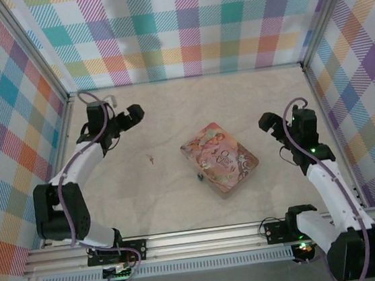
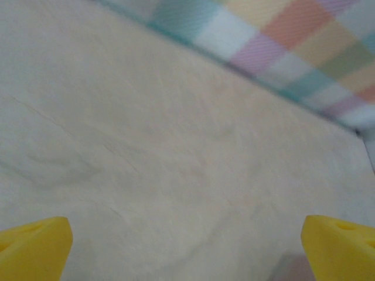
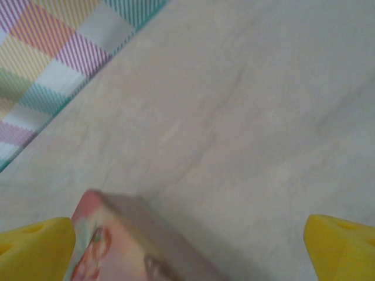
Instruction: Unlock the padlock with the key
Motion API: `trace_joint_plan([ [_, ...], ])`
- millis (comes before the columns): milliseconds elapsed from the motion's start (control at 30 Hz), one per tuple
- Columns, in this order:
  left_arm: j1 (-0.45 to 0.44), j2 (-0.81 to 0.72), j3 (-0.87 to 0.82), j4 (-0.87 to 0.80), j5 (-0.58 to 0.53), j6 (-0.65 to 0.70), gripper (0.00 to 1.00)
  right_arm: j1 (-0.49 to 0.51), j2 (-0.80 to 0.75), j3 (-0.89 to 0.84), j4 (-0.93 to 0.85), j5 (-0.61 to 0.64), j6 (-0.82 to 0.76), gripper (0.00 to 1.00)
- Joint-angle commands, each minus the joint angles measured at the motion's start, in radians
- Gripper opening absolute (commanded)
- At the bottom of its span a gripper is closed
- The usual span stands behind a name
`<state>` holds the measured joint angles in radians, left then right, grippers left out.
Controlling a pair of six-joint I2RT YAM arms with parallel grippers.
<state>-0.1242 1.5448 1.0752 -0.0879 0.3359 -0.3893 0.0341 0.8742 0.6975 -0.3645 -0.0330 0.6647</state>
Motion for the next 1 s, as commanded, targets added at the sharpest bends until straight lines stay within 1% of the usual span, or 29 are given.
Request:
trace_joint_plan([
  [0, -0.084, 0.071, 0.083, -0.155, 0.165, 0.019, 1.0, 0.019, -0.044, -0.036, -0.229, -0.127, 0.12, 0.98],
  [100, -0.162, 0.138, 0.147, -0.219, 0.201, 0.053, 1.0, 0.062, -0.079, -0.08, -0.288, -0.157, 0.18, 0.95],
  [233, -0.286, 0.223, 0.245, -0.324, 0.173, 0.151, 1.0, 0.12, -0.13, -0.138, -0.314, -0.186, 0.267, 0.92],
  [333, -0.342, 0.287, 0.306, -0.368, 0.186, 0.18, 0.95, 0.173, -0.132, -0.168, -0.296, -0.211, 0.319, 0.89],
  [433, -0.369, 0.322, 0.327, -0.371, 0.194, 0.185, 0.93, 0.247, -0.118, -0.187, -0.246, -0.209, 0.362, 0.87],
  [533, -0.386, 0.336, 0.323, -0.361, 0.229, 0.183, 0.89, 0.297, -0.081, -0.2, -0.173, -0.205, 0.398, 0.85],
  [700, -0.402, 0.311, 0.291, -0.352, 0.221, 0.174, 0.86, 0.315, 0.026, -0.173, -0.061, -0.201, 0.397, 0.84],
  [967, -0.403, 0.205, 0.162, -0.303, 0.186, 0.138, 0.85, 0.317, 0.256, -0.04, 0.048, -0.209, 0.323, 0.82],
])
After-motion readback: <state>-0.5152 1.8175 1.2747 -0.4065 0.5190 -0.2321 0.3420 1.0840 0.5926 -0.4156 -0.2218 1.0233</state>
